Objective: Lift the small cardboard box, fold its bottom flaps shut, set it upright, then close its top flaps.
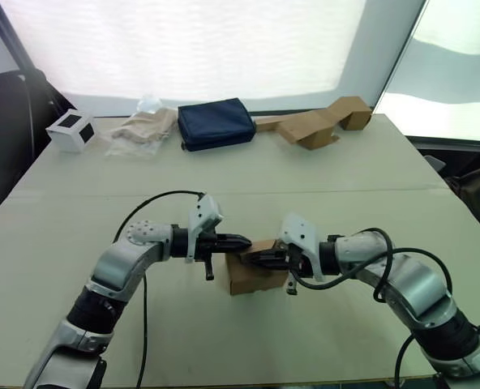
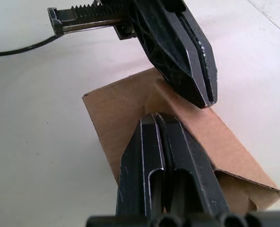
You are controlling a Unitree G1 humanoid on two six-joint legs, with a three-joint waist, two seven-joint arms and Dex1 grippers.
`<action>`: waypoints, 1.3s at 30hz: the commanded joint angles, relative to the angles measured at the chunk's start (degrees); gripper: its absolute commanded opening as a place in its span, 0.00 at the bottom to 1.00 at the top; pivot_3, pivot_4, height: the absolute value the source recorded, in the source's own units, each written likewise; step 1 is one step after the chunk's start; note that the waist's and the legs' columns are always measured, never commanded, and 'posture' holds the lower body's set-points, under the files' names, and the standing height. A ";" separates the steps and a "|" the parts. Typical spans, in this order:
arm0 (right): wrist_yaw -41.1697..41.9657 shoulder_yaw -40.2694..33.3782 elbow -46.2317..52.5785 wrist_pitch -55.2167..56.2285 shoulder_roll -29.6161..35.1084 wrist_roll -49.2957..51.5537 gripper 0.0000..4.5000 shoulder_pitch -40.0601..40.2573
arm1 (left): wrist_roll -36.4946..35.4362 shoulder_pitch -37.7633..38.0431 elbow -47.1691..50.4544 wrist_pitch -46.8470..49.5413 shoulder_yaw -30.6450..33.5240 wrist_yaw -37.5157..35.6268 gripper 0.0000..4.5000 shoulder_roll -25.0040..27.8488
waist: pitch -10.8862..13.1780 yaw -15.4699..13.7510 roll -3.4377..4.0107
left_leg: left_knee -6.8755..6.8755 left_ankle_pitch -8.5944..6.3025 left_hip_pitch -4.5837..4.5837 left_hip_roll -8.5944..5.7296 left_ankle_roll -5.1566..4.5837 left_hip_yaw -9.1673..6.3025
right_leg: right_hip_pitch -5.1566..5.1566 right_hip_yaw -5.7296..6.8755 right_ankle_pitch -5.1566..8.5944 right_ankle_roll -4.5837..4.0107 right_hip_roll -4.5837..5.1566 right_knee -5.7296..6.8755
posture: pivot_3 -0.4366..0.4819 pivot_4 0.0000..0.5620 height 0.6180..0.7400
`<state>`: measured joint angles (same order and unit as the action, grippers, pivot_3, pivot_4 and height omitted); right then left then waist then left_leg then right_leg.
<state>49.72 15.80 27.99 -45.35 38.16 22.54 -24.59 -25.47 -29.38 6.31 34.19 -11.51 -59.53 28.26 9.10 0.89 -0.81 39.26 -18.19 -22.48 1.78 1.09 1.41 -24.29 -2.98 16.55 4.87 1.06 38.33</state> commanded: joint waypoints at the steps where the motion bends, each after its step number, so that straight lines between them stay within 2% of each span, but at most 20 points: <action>1: -0.97 0.98 0.19 1.84 -1.18 -1.44 0.00 -0.85 | -1.42 -0.60 1.22 0.67 1.72 0.04 0.02 0.13 | 0.00 0.08 0.00 | 0.00 0.00 0.00 0.01 0.00 0.00 | 0.00 0.00 0.00 0.00 -0.01 0.00 | 0.48 0.27 1.00; 11: -1.38 1.44 -0.92 3.01 -2.04 -2.78 0.00 -1.91 | -1.50 -0.47 2.07 1.16 1.67 -0.27 0.02 0.78 | 0.00 -0.09 0.00 | 0.00 0.00 0.00 -0.01 0.00 0.00 | 0.00 0.00 0.00 0.00 0.01 0.00 | 0.48 0.27 1.00; 22: 0.99 -3.86 4.25 -3.22 0.10 5.49 0.00 0.45 | 2.54 0.47 2.41 -2.61 -1.88 -1.96 0.02 2.75 | 0.00 -0.12 0.00 | 0.00 0.00 0.00 -0.01 0.00 0.00 | 0.00 0.00 0.00 0.00 0.01 0.00 | 0.48 0.27 1.00; 27: 0.15 -7.53 4.02 -4.16 0.30 7.87 0.00 1.03 | 1.70 -0.48 2.15 -1.62 -0.65 -1.52 0.02 1.80 | 0.00 -0.12 0.00 | 0.00 0.00 0.00 -0.01 0.00 0.00 | 0.00 0.00 0.00 0.00 0.01 0.00 | 0.48 0.27 1.00; 33: -1.94 -11.00 1.68 -2.39 0.14 7.71 0.00 0.31 | -4.16 -2.94 4.68 3.92 4.81 -0.35 0.02 1.91 | 0.00 -0.06 0.00 | 0.00 0.00 0.00 0.00 0.00 0.00 | 0.00 0.00 0.00 0.00 0.00 0.00 | 0.48 0.27 1.00; 39: -2.39 -8.92 -0.90 0.74 0.48 4.70 0.00 -0.30 | -4.63 -0.41 10.43 5.64 3.48 -0.27 0.02 4.39 | 0.00 0.00 0.00 | 0.00 0.00 0.00 0.00 0.00 0.00 | 0.00 -0.02 0.00 0.00 0.00 0.00 | 0.48 0.27 1.00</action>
<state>47.43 6.40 26.67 -46.54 38.52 28.22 -23.78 -29.34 -30.24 13.87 39.60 -7.75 -59.76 32.13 9.10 0.89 -0.81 39.25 -18.19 -22.48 1.79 1.09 1.40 -24.28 -2.99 16.55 4.87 1.05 38.33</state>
